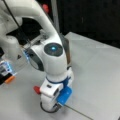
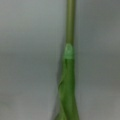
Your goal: Flower insertion into a vase
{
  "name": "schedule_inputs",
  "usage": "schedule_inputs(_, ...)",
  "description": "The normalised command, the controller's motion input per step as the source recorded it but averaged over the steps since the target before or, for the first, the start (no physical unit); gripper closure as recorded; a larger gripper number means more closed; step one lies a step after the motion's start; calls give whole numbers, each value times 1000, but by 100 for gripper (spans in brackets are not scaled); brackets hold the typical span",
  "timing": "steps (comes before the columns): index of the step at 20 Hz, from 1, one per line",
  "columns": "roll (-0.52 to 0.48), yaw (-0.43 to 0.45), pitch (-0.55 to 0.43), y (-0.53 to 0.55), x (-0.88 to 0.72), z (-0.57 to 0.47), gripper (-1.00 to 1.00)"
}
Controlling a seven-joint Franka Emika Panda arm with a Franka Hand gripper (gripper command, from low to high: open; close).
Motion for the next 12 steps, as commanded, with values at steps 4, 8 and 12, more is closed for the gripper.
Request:
schedule_inputs(4,18,69,109,-118,232,-59,-100)
schedule_inputs(8,20,43,90,-82,243,-102,-100)
schedule_inputs(12,25,27,68,-36,227,-93,-100)
